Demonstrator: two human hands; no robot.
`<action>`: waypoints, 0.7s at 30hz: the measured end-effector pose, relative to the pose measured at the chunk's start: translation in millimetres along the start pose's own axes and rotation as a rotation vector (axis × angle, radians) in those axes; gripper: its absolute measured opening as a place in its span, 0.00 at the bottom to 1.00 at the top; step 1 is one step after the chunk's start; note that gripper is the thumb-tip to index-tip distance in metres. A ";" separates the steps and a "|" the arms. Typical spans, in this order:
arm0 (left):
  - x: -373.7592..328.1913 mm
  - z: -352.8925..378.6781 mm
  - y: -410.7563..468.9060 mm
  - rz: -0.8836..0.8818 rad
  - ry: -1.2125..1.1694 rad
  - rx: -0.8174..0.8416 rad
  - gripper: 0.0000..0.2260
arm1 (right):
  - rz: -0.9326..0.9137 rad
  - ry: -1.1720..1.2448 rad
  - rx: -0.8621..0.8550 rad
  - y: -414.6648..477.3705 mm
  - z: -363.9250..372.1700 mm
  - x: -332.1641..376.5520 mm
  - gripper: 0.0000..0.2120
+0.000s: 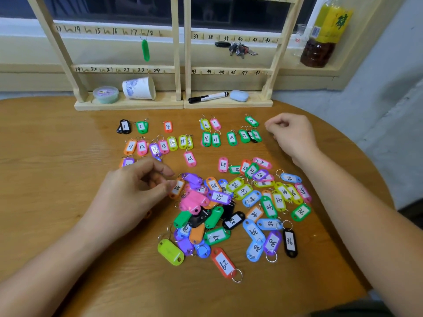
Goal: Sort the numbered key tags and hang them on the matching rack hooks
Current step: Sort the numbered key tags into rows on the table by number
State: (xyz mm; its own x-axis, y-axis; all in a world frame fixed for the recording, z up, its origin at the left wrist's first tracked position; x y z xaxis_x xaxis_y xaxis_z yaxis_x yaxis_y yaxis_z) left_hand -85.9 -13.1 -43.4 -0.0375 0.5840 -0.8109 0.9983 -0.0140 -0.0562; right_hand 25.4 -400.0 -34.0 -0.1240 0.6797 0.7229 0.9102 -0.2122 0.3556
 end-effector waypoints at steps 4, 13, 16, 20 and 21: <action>-12.5 7.8 -9.0 0.056 0.032 0.038 0.04 | -0.072 0.078 0.038 -48.0 -14.9 19.1 0.05; -33.2 25.2 -35.1 0.252 0.121 0.147 0.08 | -0.175 0.016 0.061 -160.2 -40.0 51.4 0.06; -35.9 29.3 -42.1 0.311 0.185 0.152 0.08 | -0.220 -0.058 0.074 -189.6 -44.8 58.7 0.08; -34.3 37.8 -55.0 0.376 0.298 0.133 0.10 | -0.299 -0.137 0.131 -230.3 -38.3 74.1 0.06; -33.7 41.1 -58.7 0.391 0.327 0.133 0.13 | -0.340 -0.156 0.152 -239.8 -31.7 80.9 0.07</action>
State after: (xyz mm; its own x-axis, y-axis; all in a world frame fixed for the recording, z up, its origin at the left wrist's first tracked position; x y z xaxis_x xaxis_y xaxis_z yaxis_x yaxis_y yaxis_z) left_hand -145.0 -65.3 -36.7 0.3736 0.7374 -0.5628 0.9200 -0.3719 0.1236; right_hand -215.4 -316.4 -42.1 -0.3772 0.7942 0.4764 0.8772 0.1414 0.4589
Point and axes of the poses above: each hand's wrist, its own y-axis towards the middle knuckle, its own z-axis out of the palm, x = y × z, the point moved 8 cm from there along y, towards the middle knuckle, and after that the axes turned 13 degrees about -z, right-handed, at the moved point
